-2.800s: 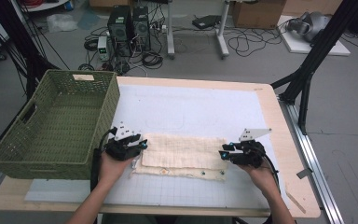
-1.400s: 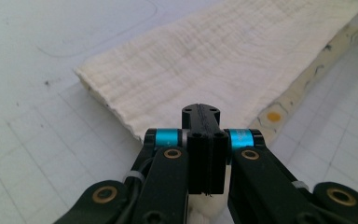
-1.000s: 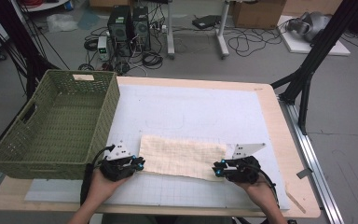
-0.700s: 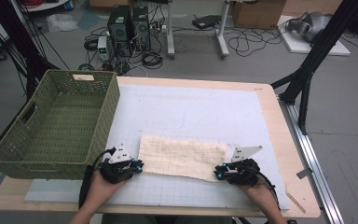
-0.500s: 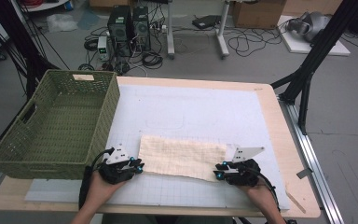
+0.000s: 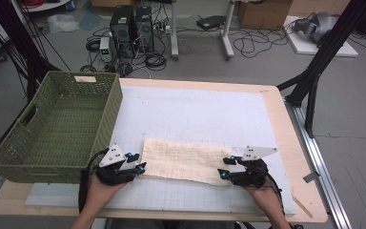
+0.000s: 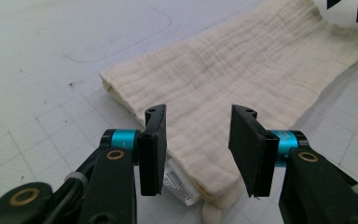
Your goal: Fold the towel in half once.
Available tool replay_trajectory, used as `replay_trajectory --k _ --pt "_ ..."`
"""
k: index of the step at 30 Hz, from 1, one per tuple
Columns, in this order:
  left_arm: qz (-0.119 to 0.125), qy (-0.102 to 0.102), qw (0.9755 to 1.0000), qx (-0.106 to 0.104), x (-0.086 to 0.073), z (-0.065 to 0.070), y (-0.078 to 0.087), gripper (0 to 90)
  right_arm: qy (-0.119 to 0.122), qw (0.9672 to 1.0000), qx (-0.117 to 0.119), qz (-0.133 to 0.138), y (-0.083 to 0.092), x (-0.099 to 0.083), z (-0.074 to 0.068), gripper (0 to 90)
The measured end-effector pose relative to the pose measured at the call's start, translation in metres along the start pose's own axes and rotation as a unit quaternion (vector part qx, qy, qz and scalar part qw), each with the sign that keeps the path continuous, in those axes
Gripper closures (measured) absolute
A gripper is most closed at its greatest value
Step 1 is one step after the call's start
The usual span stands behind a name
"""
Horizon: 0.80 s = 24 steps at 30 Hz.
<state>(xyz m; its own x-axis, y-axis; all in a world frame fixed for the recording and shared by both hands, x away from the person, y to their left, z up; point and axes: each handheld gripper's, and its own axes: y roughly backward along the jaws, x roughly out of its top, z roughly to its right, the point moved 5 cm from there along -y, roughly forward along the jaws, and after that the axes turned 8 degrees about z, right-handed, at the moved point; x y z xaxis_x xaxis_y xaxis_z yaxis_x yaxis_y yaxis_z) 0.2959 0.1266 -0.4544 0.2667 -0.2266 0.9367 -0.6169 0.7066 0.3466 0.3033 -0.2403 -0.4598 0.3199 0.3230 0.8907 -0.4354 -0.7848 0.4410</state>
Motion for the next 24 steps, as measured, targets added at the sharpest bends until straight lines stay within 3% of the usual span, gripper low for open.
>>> replay_trajectory --k 11,24 --pt "-0.002 -0.007 1.0 0.003 -0.0001 0.0009 -0.0013 51.6 -0.016 0.9998 -0.006 0.011 0.0 0.002 0.0041 40.3" --pt "0.0 -0.006 0.9999 0.009 0.0 -0.0018 -0.0006 50.2 -0.015 0.9998 -0.007 0.005 -0.0016 0.0008 0.0044 39.9"
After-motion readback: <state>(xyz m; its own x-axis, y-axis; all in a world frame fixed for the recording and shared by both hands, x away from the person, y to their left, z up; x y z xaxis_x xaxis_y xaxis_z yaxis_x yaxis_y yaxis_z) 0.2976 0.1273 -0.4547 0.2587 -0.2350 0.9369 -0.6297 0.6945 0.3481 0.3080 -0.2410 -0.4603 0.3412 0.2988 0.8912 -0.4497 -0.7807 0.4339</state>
